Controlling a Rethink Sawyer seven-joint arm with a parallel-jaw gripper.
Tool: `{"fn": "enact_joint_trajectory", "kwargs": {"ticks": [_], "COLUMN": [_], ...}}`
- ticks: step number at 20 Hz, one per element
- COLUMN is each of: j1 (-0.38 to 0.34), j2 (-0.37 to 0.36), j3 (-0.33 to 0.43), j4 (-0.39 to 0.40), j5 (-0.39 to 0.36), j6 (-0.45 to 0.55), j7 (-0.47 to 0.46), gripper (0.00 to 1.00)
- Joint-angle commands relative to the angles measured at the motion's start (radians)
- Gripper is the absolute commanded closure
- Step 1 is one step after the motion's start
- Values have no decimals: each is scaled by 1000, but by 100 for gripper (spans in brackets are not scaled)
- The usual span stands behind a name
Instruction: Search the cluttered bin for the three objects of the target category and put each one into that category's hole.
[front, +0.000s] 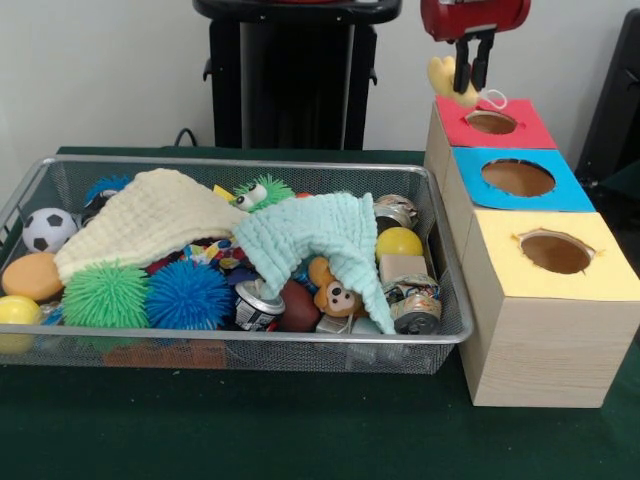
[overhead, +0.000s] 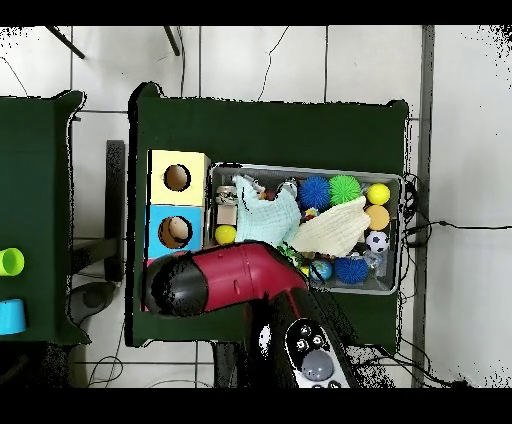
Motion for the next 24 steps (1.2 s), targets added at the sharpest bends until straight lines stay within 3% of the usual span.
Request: {"fn": "enact_joint_trajectory", "kwargs": {"ticks": [1,10,18,24], "j1": [-8,92,173,187], "j2": [-47,-67,-35,-8], "j3": [6,-16,-58,-72], "j4": [141,210,195,183], "j5": [41,76,102,121], "j6": [-62,-137,-163,-179], "j7": [108,209,242,224], "gripper": [100,100,100,100]}}
